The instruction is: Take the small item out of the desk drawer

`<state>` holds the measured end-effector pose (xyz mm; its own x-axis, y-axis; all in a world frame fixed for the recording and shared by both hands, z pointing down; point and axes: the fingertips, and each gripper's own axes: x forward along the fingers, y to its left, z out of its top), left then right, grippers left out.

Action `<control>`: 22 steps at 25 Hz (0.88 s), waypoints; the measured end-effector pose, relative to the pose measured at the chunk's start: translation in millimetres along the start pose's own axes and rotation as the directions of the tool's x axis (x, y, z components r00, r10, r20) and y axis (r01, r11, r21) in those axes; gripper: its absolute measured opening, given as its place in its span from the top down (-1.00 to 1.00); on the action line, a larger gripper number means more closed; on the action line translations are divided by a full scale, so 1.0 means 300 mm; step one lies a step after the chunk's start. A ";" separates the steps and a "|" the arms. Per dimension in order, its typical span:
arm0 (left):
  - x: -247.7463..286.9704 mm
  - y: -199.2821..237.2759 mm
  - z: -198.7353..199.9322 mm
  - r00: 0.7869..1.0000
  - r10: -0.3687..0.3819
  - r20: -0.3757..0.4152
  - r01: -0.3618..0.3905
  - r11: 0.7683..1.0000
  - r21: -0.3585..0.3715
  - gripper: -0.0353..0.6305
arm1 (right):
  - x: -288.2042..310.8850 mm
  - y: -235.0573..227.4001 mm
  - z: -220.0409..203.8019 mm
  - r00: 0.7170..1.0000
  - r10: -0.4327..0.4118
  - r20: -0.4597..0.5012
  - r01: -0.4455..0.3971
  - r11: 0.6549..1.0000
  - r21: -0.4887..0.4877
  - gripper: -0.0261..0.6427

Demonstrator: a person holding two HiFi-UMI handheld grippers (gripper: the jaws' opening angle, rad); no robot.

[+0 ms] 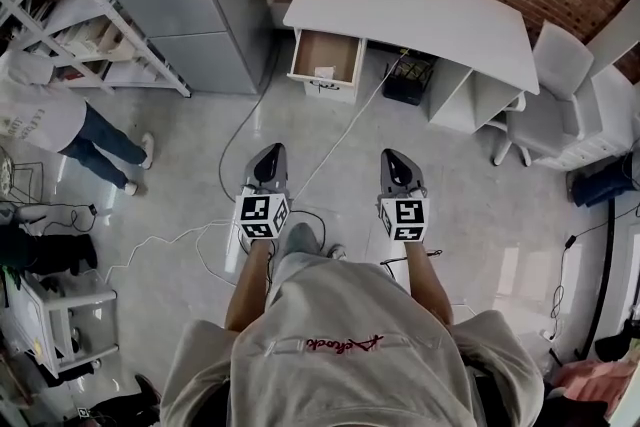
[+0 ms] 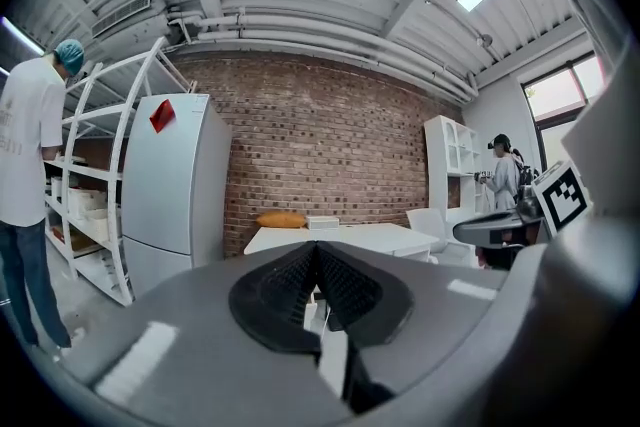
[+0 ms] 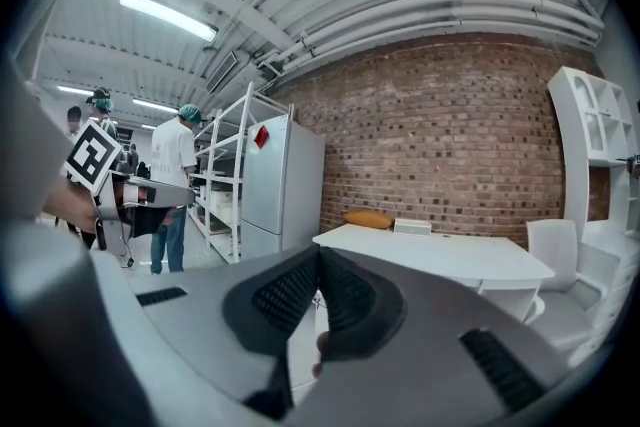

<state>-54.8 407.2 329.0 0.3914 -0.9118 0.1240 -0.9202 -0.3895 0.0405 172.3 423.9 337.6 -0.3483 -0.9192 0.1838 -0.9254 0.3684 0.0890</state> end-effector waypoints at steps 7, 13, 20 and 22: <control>0.039 -0.020 -0.005 1.000 -0.005 -0.007 0.005 1.000 0.004 0.88 | 0.002 -0.016 -0.016 1.000 0.005 -0.003 -0.005 1.000 0.005 0.89; 0.086 -0.011 -0.041 1.000 -0.011 -0.028 0.011 1.000 0.002 0.88 | 0.045 -0.022 -0.037 1.000 0.013 -0.016 -0.013 1.000 -0.001 0.89; 0.177 0.057 -0.065 1.000 -0.005 -0.031 0.005 1.000 -0.005 0.88 | 0.170 -0.034 -0.046 0.999 0.025 -0.023 -0.025 1.000 -0.012 0.89; 0.216 0.091 -0.065 1.000 -0.003 -0.030 0.003 1.000 -0.008 0.88 | 0.224 -0.036 -0.039 0.999 0.028 -0.023 -0.029 0.999 -0.017 0.89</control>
<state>-54.8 340.0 357.6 0.3941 -0.9062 0.1536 -0.9189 -0.3914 0.0487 160.6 359.7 360.4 -0.3708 -0.9050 0.2085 -0.9124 0.3969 0.1002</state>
